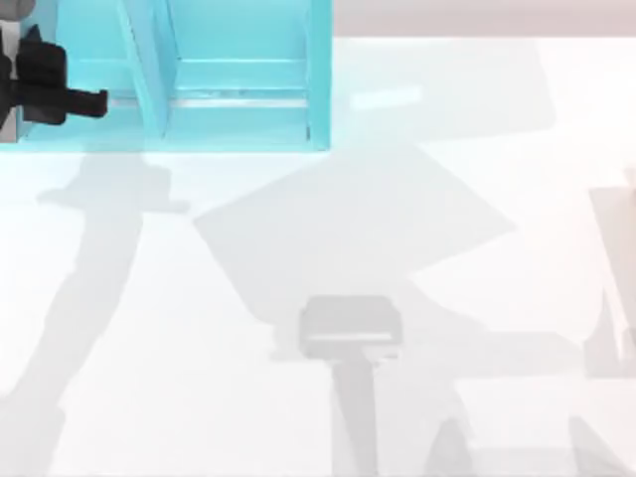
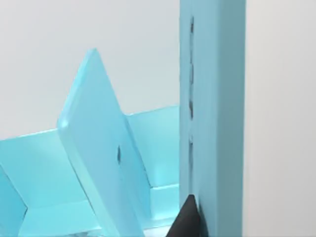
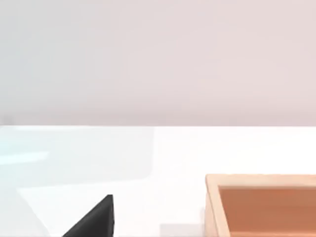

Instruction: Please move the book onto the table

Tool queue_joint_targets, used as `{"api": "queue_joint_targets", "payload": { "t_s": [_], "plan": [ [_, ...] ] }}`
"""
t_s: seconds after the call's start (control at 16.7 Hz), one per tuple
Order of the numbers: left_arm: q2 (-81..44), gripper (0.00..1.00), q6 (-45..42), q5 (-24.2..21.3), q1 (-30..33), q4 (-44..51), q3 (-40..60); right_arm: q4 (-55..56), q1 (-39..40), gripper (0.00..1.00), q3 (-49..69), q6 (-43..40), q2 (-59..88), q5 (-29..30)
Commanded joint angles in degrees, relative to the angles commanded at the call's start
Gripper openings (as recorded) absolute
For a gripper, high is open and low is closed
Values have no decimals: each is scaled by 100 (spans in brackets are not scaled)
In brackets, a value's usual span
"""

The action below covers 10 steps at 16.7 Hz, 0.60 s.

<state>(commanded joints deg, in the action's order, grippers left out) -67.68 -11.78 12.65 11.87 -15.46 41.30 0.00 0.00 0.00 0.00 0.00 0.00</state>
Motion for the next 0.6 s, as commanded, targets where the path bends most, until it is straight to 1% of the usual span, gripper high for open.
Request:
{"api": "queue_joint_targets", "payload": {
  "t_s": [0.12, 0.3, 0.6],
  "plan": [
    [-261, 0, 764, 254, 333, 187, 156, 0, 0, 100, 0, 0, 0, 0],
    [-787, 0, 2205, 758, 935, 551, 453, 0, 0, 100, 0, 0, 0, 0],
    [-1916, 0, 5192, 1838, 2100, 1291, 1091, 0, 0, 100, 0, 0, 0, 0]
  ]
}}
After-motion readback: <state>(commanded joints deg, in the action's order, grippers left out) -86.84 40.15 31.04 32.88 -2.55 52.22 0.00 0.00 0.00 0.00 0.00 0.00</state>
